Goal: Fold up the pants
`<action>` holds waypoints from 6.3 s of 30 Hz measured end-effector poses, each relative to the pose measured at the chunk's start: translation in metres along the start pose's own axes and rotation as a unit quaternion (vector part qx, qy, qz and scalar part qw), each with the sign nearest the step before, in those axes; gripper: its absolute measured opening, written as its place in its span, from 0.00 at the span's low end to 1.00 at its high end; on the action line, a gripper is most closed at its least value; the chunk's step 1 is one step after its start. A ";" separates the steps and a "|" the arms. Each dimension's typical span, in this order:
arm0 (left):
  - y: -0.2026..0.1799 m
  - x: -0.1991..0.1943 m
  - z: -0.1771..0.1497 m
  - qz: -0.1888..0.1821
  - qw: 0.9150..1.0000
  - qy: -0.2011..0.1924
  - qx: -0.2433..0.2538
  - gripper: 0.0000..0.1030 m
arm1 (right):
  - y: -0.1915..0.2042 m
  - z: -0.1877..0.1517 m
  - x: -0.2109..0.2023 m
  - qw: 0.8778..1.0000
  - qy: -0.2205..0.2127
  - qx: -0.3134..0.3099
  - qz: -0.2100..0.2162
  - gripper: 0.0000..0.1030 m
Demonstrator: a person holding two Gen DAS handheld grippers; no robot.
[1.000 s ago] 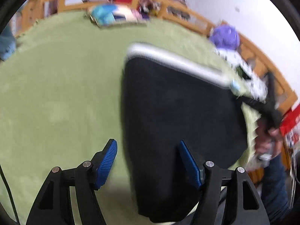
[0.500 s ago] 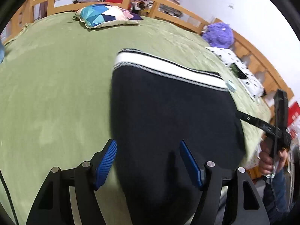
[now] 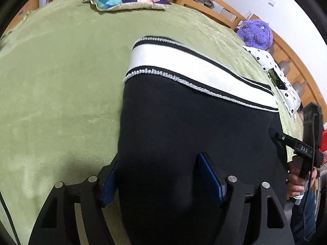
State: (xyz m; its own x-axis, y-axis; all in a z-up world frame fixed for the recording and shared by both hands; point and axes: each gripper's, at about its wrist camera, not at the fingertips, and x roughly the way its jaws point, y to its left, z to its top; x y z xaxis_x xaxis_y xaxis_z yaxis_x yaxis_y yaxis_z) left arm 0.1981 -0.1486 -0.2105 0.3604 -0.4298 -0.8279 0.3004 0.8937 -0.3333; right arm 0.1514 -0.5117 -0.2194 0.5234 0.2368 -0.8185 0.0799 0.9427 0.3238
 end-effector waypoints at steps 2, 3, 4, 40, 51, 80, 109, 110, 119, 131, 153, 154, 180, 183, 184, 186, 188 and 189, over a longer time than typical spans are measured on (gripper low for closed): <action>0.007 0.005 -0.002 -0.011 1.000 0.001 -0.011 0.85 | -0.007 0.003 0.010 0.999 0.015 0.021 0.027 0.87; 0.011 0.009 -0.002 -0.024 1.000 0.003 -0.016 0.86 | -0.009 0.003 0.011 0.999 0.017 0.023 0.034 0.87; 0.013 0.011 -0.001 -0.031 0.999 0.003 -0.019 0.88 | -0.009 0.003 0.012 0.999 0.017 0.021 0.038 0.87; 0.176 -0.090 0.025 0.062 0.997 -0.035 -0.031 0.43 | 0.194 0.010 0.081 0.997 0.002 0.019 0.077 0.61; 0.091 -0.148 -0.058 0.075 0.989 -0.104 0.078 0.72 | 0.267 -0.087 -0.020 0.985 -0.110 -0.135 0.005 0.53; 0.141 -0.057 0.040 0.105 0.988 -0.110 0.008 0.75 | 0.250 0.016 0.082 0.980 -0.128 -0.155 -0.009 0.62; 0.151 -0.100 -0.054 0.141 0.983 -0.091 -0.073 0.79 | 0.237 -0.055 0.029 0.987 -0.090 -0.096 -0.089 0.82; 0.148 -0.102 -0.057 0.143 0.983 -0.091 -0.072 0.79 | 0.243 -0.063 0.025 0.985 -0.087 -0.109 -0.101 0.82; 0.109 -0.121 -0.084 0.191 0.977 -0.090 -0.041 0.79 | 0.259 -0.100 -0.027 0.980 -0.102 -0.119 -0.119 0.82; 0.033 -0.208 -0.115 0.164 0.975 -0.146 -0.008 0.80 | 0.276 -0.131 -0.143 0.972 -0.190 -0.083 -0.114 0.82; 0.012 -0.261 -0.158 0.194 0.959 -0.204 -0.014 0.90 | 0.303 -0.162 -0.165 0.971 -0.178 -0.093 -0.126 0.97; 0.013 -0.261 -0.158 0.194 0.959 -0.204 -0.015 0.90 | 0.304 -0.162 -0.165 0.971 -0.178 -0.094 -0.127 0.97; 0.010 -0.260 -0.159 0.185 0.962 -0.201 -0.014 0.90 | 0.310 -0.164 -0.170 0.970 -0.182 -0.097 -0.132 0.97; 0.010 -0.260 -0.159 0.184 0.962 -0.202 -0.015 0.90 | 0.309 -0.164 -0.171 0.970 -0.181 -0.093 -0.134 0.97; 0.009 -0.260 -0.159 0.184 0.962 -0.202 -0.015 0.90 | 0.309 -0.164 -0.171 0.970 -0.181 -0.090 -0.135 0.97; 0.009 -0.261 -0.160 0.185 0.962 -0.202 -0.015 0.90 | 0.307 -0.164 -0.173 0.970 -0.182 -0.087 -0.134 0.97; 0.009 -0.261 -0.160 0.185 0.962 -0.202 -0.015 0.90 | 0.307 -0.164 -0.172 0.970 -0.182 -0.086 -0.134 0.97; 0.009 -0.261 -0.160 0.185 0.962 -0.202 -0.015 0.90 | 0.306 -0.163 -0.172 0.970 -0.181 -0.086 -0.135 0.97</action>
State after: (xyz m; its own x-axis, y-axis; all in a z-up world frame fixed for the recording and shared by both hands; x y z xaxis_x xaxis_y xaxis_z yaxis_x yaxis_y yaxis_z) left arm -0.0343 -0.0078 -0.0698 0.7532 -0.0911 -0.6515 0.0618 0.9958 -0.0678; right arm -0.0530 -0.2255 -0.0566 0.7697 -0.0932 -0.6316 0.1296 0.9915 0.0117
